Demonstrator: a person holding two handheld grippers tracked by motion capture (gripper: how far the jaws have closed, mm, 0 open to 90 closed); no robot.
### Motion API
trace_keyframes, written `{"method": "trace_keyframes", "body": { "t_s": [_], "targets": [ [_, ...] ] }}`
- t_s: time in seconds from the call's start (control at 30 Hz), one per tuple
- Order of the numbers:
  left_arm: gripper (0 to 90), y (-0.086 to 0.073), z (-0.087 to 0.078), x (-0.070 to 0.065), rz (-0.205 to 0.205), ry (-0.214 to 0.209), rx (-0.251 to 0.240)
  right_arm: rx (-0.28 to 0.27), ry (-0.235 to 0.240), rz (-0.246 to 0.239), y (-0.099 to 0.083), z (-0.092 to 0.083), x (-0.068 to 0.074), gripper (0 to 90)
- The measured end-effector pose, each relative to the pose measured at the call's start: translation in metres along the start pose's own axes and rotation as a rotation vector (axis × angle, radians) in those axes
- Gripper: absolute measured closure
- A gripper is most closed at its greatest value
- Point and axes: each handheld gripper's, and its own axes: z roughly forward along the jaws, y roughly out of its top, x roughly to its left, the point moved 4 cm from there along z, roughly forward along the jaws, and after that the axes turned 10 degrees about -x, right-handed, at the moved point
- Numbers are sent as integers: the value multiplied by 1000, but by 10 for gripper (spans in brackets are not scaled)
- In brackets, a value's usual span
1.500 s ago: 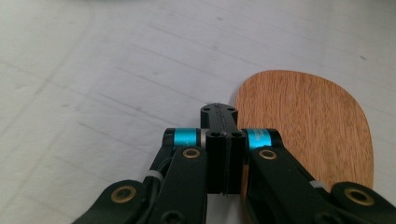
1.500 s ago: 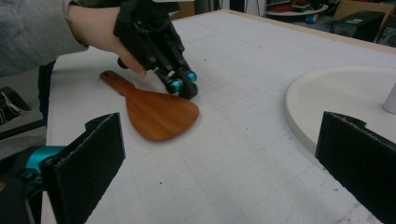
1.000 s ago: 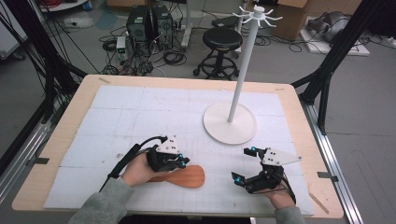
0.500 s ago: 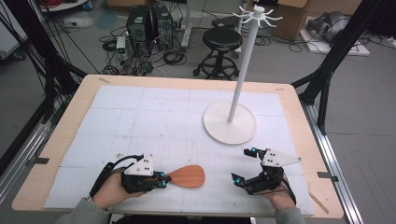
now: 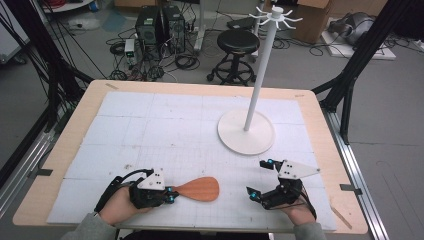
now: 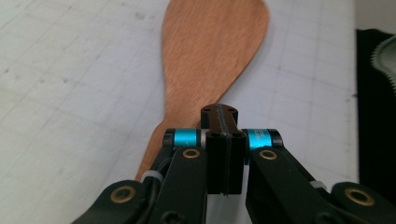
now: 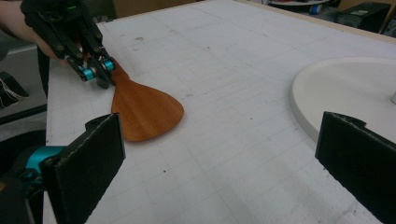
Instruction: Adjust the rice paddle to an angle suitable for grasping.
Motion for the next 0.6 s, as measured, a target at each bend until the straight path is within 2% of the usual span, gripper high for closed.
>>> {"method": "trace_keyframes", "body": {
  "t_s": [0.2,0.33,0.37,0.43,0.47,0.53,0.6],
  "targets": [
    [897,-4,-6,17,-35,75,-16,1,1,1,0,0,0,0],
    [897,-5,-7,28,-67,97,-32,8,-6,1,-1,0,-1,0],
    [897,-5,-6,32,-79,116,-44,9,-5,2,-1,1,-1,0],
    [897,-5,-6,36,-82,125,-48,10,-5,2,-1,1,-1,0],
    [897,-6,-7,40,-85,153,-51,10,-5,1,-1,1,-1,0],
    [897,-6,-7,48,-114,180,-63,12,-5,-1,-1,1,-1,0],
    [897,-8,-8,55,-123,210,-73,14,-5,-6,-2,2,-2,0]
  ]
}}
